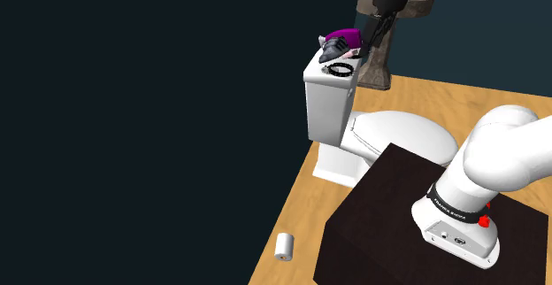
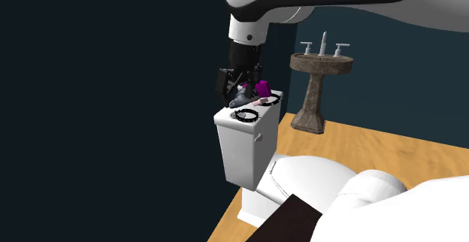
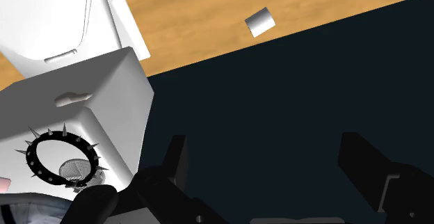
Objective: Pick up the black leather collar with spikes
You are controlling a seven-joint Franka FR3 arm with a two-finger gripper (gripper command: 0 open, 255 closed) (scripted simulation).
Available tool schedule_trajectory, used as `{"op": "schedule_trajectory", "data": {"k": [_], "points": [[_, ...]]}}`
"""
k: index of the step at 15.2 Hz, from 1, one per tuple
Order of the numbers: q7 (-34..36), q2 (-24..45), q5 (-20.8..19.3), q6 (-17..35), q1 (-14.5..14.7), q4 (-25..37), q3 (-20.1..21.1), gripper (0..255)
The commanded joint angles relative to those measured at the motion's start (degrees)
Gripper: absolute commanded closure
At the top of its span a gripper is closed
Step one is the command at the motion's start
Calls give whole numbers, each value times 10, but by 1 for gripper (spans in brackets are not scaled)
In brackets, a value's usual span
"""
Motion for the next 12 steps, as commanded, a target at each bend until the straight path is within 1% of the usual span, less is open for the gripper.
{"op": "schedule_trajectory", "data": {"k": [1,7,12], "points": [[0,0,0,0,0,0,0,0],[-42,113,-13,59,-11,34,-45,0],[-78,214,-12,97,-18,80,-81,0]]}}
